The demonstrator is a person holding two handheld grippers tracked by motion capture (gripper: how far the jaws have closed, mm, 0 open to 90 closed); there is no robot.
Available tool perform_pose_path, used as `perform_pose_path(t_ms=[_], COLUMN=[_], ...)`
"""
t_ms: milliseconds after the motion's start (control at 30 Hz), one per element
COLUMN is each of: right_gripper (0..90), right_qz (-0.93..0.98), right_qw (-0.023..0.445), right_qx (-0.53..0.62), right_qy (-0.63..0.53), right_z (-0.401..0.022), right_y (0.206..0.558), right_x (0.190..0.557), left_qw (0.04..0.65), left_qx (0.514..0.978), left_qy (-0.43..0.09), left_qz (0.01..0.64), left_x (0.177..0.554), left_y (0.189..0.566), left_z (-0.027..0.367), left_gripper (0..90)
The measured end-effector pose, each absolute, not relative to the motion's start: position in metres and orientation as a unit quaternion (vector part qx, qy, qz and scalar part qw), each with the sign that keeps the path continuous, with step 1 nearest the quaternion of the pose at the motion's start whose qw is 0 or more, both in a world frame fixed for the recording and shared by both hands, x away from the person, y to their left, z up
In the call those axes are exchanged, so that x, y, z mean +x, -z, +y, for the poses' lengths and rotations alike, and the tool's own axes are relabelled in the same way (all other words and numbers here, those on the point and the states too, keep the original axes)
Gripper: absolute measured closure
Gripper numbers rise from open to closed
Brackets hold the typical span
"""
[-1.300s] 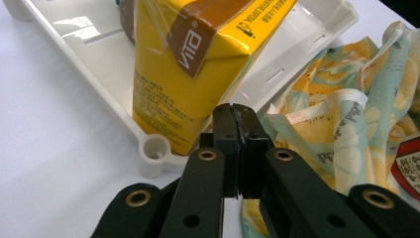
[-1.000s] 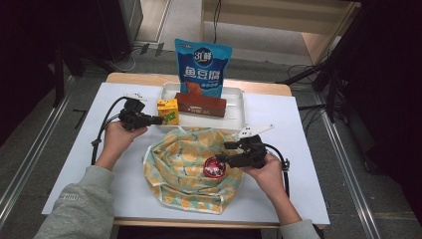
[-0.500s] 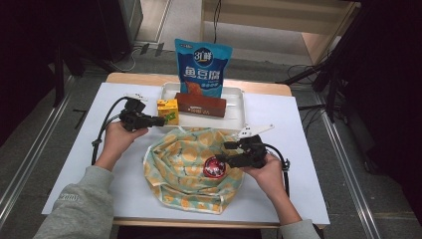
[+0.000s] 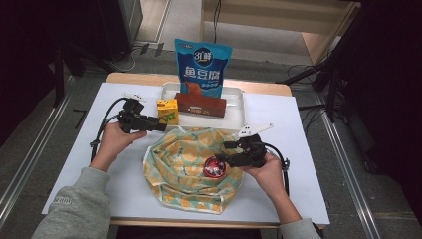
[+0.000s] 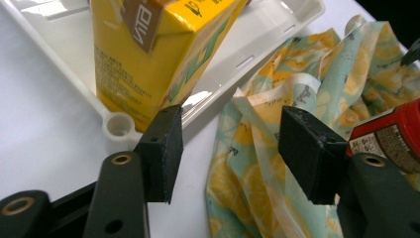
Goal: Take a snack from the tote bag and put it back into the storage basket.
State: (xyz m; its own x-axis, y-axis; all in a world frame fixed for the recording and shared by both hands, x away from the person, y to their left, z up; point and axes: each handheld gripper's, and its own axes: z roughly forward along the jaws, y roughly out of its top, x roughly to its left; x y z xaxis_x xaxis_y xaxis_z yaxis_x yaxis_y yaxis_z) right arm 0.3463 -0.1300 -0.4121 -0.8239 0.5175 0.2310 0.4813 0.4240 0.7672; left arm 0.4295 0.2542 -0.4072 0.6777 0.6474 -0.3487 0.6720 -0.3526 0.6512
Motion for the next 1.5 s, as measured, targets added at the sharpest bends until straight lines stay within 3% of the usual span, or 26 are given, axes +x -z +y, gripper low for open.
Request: perform_pose_path(t_ms=[567, 1067, 1300, 1500], right_gripper=[41.0, 47.2, 46.2, 39.4], right_qz=[0.847, 0.853, 0.855, 0.855], right_qw=[0.024, 0.020, 0.015, 0.020], right_qx=[0.292, 0.273, 0.277, 0.286], right_qy=[-0.443, -0.444, -0.439, -0.431], right_z=[-0.128, -0.120, -0.118, -0.115], right_y=[0.407, 0.400, 0.404, 0.408], right_x=[0.343, 0.336, 0.333, 0.330], left_qw=[0.406, 0.411, 0.421, 0.424], left_qx=[0.824, 0.829, 0.826, 0.825], left_qy=[0.017, 0.012, 0.011, 0.010], left_qz=[0.394, 0.379, 0.375, 0.373], left_x=[0.410, 0.385, 0.376, 0.371], left_y=[0.399, 0.396, 0.395, 0.396], left_z=[0.260, 0.259, 0.261, 0.262], left_gripper=[37.6, 36.7, 36.8, 36.8])
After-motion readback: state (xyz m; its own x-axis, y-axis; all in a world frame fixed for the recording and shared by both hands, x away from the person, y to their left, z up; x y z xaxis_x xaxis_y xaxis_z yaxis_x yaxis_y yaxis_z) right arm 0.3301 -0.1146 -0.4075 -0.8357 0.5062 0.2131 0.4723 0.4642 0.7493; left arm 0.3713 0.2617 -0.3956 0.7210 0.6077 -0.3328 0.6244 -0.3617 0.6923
